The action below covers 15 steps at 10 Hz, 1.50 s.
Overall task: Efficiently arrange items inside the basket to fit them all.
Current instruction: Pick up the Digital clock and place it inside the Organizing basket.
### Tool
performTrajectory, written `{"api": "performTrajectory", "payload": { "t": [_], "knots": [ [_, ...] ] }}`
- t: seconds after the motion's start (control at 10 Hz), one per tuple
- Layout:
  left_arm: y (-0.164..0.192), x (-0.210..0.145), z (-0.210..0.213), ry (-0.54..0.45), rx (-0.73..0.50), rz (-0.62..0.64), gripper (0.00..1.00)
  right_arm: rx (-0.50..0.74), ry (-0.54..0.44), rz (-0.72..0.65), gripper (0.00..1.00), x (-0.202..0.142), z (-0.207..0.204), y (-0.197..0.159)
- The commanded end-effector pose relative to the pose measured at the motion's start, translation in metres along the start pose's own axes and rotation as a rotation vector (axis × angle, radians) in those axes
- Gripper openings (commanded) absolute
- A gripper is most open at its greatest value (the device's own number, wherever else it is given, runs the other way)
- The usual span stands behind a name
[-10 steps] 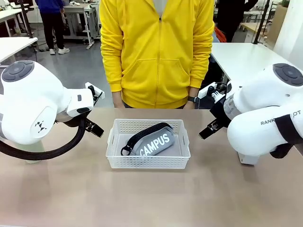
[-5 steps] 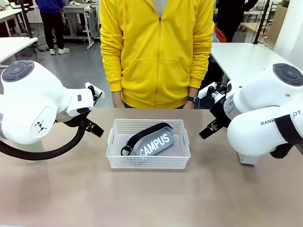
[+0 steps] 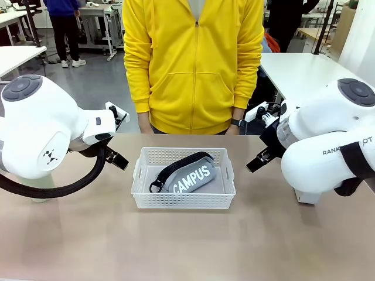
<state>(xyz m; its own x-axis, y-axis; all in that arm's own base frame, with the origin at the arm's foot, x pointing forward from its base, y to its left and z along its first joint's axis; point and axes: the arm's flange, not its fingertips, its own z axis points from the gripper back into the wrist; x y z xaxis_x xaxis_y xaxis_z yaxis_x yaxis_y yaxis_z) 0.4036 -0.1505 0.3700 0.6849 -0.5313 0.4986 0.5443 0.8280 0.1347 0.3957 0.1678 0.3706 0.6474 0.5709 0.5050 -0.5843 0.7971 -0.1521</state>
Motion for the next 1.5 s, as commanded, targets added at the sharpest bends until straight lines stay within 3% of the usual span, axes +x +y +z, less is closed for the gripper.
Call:
{"api": "performTrajectory", "payload": {
  "t": [0.0, 0.5, 0.6, 0.7, 0.8, 0.9, 1.1, 1.3, 1.4],
  "knots": [
    [0.000, 0.000, 0.000, 0.000, 0.000, -0.001, 1.00, 0.000, 0.000, -0.001, 1.00, 0.000, 0.000, 0.000],
    [0.000, 0.000, 0.000, 0.000, 0.000, 0.000, 1.00, 0.000, 0.000, 0.000, 1.00, 0.000, 0.000, 0.000],
    [0.004, -0.008, 0.015, 0.030, -0.065, -0.075, 1.00, -0.002, 0.038, -0.009, 1.00, 0.000, 0.012, 0.000],
    [0.003, -0.017, 0.037, 0.065, -0.088, -0.085, 1.00, 0.049, 0.021, -0.041, 1.00, -0.001, 0.038, -0.006],
    [0.004, -0.024, 0.062, 0.036, -0.126, -0.059, 1.00, 0.084, 0.016, -0.081, 1.00, -0.005, 0.069, -0.013],
    [0.003, -0.027, 0.094, 0.039, -0.165, 0.017, 1.00, 0.134, 0.025, -0.161, 1.00, -0.009, 0.102, -0.018],
    [0.010, -0.045, 0.160, -0.019, -0.271, 0.166, 1.00, 0.243, 0.025, -0.447, 1.00, -0.029, 0.169, -0.033],
    [0.042, -0.082, 0.220, -0.193, -0.513, 0.308, 1.00, 0.464, -0.082, -0.496, 1.00, -0.082, 0.214, -0.073],
    [0.072, -0.111, 0.238, -0.279, -0.567, 0.423, 1.00, 0.569, -0.165, -0.530, 1.00, -0.118, 0.230, -0.097]
  ]
}}
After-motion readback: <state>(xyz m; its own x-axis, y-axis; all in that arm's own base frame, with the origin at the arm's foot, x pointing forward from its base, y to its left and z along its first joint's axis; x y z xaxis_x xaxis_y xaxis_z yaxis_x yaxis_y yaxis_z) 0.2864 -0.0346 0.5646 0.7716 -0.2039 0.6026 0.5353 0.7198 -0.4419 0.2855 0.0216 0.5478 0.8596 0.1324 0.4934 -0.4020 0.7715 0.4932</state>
